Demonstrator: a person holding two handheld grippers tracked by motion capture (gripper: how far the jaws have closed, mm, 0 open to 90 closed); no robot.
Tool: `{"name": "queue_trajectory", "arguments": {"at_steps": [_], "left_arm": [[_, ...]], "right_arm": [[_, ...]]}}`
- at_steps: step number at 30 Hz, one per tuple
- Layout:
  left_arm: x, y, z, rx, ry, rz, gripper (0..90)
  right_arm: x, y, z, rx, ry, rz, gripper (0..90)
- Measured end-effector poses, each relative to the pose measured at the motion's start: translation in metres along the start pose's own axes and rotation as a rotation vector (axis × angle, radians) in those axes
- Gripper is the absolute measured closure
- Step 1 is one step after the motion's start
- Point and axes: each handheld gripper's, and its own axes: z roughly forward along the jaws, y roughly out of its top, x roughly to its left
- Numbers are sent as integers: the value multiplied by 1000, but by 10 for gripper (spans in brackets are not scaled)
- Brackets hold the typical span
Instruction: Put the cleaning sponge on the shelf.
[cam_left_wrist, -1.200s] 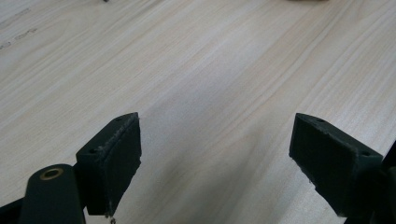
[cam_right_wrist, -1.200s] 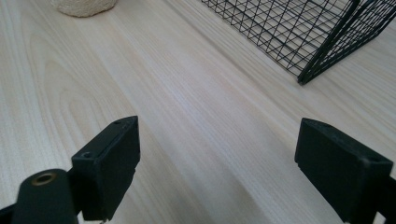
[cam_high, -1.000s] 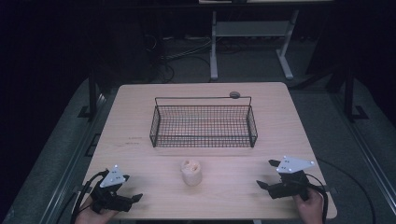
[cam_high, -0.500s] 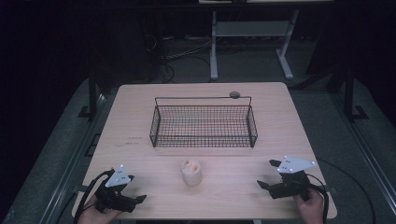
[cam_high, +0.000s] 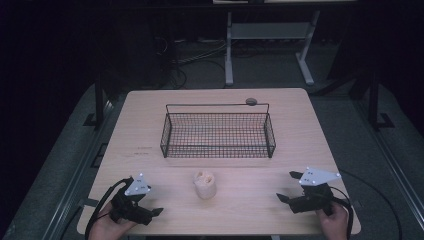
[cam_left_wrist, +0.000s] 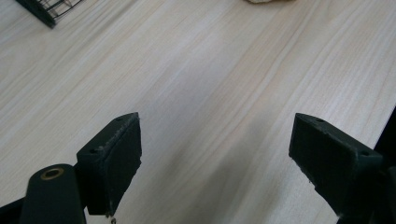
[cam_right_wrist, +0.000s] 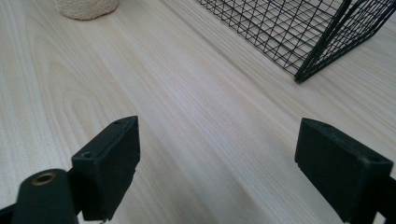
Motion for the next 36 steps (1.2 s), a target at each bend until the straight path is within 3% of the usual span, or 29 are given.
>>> {"name": "queue_trajectory", "arguments": {"at_steps": [11, 36], "left_arm": [[-1, 16, 1, 29, -12, 40, 164], [-10, 79, 16, 85, -68, 175, 164]], "right_arm": [[1, 0, 0, -4, 3, 2, 136], [4, 2, 1, -8, 20, -16, 135]]}}
